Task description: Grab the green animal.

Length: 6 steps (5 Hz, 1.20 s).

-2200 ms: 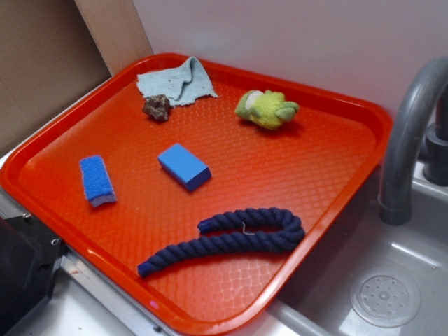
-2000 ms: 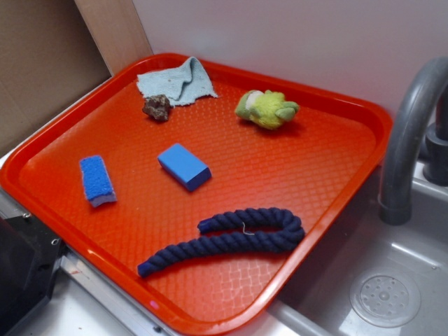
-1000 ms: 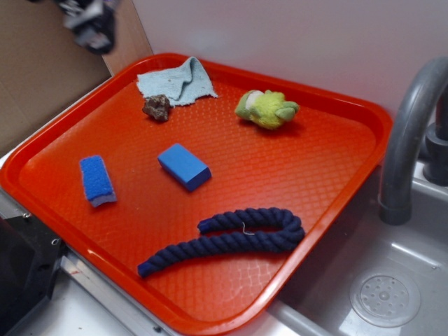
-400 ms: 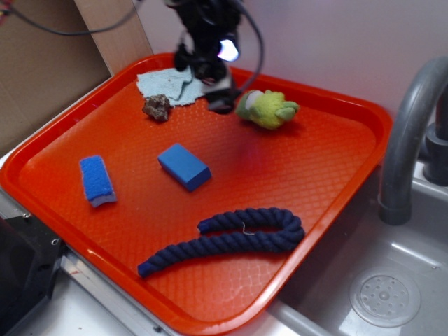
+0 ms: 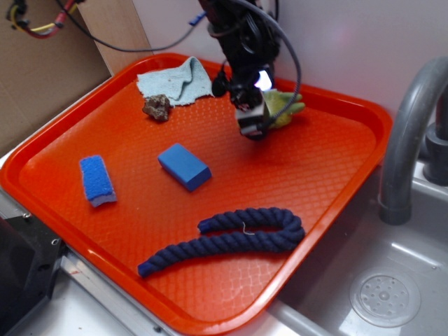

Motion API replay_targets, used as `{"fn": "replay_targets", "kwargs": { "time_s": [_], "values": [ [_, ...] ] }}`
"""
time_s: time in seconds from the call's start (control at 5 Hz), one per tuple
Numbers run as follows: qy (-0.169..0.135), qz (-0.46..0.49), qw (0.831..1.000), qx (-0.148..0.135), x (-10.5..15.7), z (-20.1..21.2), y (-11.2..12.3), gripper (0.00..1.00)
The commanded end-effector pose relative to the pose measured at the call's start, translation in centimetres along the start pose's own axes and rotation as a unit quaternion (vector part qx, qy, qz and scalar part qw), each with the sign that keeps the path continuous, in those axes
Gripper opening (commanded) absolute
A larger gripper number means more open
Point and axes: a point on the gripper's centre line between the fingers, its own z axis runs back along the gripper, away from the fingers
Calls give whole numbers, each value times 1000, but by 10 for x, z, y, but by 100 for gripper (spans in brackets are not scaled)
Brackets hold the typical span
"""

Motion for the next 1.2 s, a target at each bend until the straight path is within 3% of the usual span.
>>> {"fn": "replay_targets", "kwargs": {
  "time_s": [0.0,0.2,0.4,0.6,0.8,1.0],
  "values": [
    [-58,-14,996,-60,14,15,-2,0],
    [-10,76,997,-18,1,23,3,0],
    [74,179,978,74,-32,63,9,0],
    [135,286,942,114,-61,107,-7,0],
    [164,401,896,97,-65,142,-38,0],
    [151,509,844,71,-39,172,-60,0]
  ]
}}
